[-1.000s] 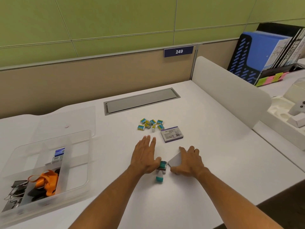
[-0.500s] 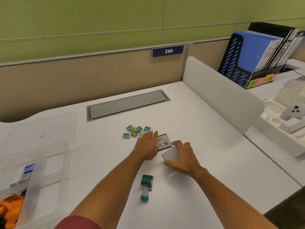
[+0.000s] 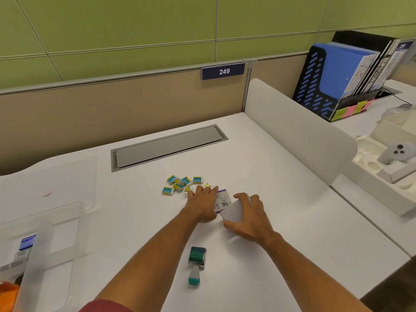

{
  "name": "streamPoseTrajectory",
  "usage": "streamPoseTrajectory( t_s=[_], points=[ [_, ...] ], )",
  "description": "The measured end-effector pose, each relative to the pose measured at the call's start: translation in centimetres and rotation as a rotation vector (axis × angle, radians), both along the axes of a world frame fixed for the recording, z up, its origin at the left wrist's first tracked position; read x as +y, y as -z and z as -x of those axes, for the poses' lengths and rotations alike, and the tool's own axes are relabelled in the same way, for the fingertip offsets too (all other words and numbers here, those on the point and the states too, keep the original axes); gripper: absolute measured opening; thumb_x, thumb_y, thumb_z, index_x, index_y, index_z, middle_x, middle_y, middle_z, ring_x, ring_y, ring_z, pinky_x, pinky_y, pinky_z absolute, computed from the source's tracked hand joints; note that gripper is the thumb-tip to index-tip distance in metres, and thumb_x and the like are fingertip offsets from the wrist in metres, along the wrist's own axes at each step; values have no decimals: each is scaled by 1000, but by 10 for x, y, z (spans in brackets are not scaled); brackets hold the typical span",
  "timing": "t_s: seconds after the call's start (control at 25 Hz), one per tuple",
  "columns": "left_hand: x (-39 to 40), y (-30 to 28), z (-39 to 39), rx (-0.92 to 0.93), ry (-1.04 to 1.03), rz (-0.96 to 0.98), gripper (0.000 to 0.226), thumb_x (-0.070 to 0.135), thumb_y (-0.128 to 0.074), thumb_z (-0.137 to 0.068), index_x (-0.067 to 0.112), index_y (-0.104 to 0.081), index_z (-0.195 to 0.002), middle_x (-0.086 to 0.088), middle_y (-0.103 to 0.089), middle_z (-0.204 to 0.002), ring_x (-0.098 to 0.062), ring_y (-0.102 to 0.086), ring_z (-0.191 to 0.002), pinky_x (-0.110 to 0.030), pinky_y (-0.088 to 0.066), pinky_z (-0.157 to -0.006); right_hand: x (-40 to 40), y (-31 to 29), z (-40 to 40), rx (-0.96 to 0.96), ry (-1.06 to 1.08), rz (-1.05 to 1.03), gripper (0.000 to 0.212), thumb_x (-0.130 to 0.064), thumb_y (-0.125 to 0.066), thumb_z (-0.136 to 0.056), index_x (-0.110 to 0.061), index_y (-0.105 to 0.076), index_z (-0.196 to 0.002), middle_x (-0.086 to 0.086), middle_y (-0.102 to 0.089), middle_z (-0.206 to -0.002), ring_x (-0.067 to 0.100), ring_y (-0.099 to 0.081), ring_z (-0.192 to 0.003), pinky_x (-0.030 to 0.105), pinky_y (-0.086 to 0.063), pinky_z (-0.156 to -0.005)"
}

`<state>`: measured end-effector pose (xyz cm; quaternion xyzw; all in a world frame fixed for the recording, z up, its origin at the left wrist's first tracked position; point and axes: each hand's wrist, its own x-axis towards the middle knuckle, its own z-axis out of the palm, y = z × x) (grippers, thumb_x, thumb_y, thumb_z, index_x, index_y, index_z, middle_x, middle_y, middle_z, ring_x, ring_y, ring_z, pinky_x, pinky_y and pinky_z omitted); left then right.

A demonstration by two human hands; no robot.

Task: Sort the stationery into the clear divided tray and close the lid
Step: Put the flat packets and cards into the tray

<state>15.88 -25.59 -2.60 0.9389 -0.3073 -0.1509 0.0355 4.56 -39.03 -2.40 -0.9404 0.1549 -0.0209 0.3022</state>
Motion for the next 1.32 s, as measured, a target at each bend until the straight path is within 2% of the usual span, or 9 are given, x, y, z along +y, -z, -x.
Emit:
streamPoseTrajectory(
  t_s=[0.16, 0.32, 0.52, 0.68, 0.8, 0.88, 1.0, 1.08, 1.32],
  points=[
    [2, 0, 2, 21, -86, 74, 69, 37, -63, -83, 17, -32, -141, -13, -38, -139, -34, -30, -131, -49, -27, -108, 0, -3, -1, -1, -23, 12, 82, -56, -68, -58, -28, -39, -129, 3, -39, -111, 23, -43, -106, 26, -42, -83],
    [14, -2, 2, 171, -226, 357, 48, 20, -69, -80, 12, -49, -123, -11, -45, -122, -27, -53, -111, -34, -51, -90, 4, -9, -7, -32, -44, 0, 73, -55, -72, -60, -29, -43, -122, 1, -40, -104, 20, -47, -98, 23, -45, -77],
    [47, -15, 1, 182, -405, 630, 23, 12, -67, -79, 17, -55, -98, -10, -66, -110, -21, -63, -91, -30, -58, -73, 23, -20, -22, -125, -13, -108, 35, -42, -44, -79, -33, -48, -113, 3, -43, -99, 23, -50, -94, 37, -53, -79],
    [89, -35, 3, 120, -631, 780, 18, 15, -66, -80, 23, -54, -89, -7, -66, -107, -23, -66, -90, -35, -59, -71, 54, -27, -39, -239, -43, -165, 29, -16, -36, -96, -28, -51, -117, 6, -45, -100, 25, -52, -92, 46, -55, -77],
    [130, -43, 5, 105, -780, 852, 12, 19, -67, -82, 19, -56, -88, -8, -68, -102, -25, -68, -89, -36, -60, -73, 91, -34, -45, -336, -74, -247, 34, -8, -39, -94, -24, -50, -122, 7, -55, -110, 22, -55, -98, 42, -53, -81],
    [159, -48, 8, 90, -861, 896, 11, 20, -67, -82, 19, -57, -86, -6, -69, -100, -23, -69, -88, -36, -59, -74, 117, -39, -50, -369, -74, -328, 35, -10, -43, -91, -23, -48, -123, 7, -59, -113, 23, -58, -99, 39, -55, -75],
    [207, -54, 15, 85, -973, 955, 10, 21, -68, -82, 17, -59, -85, -5, -70, -99, -21, -69, -87, -32, -58, -71, 160, -50, -57, -379, -58, -390, 32, -6, -50, -90, -16, -52, -119, 7, -61, -107, 24, -59, -95, 26, -51, -62],
    [239, -59, 18, 68, -1033, 963, 9, 20, -68, -82, 17, -60, -82, -5, -70, -98, -21, -68, -85, -32, -58, -72, 188, -55, -59, -407, -53, -432, 27, -6, -53, -87, -15, -56, -113, 5, -62, -103, 23, -60, -93, 28, -52, -64],
    [331, -69, 22, -17, -1196, 925, 2, 18, -67, -80, 17, -65, -81, -5, -69, -95, -23, -66, -85, -31, -56, -71, 260, -66, -61, -426, -70, -430, 22, -5, -55, -87, -12, -61, -107, -1, -63, -97, 17, -58, -88, 13, -42, -61]
  ],
)
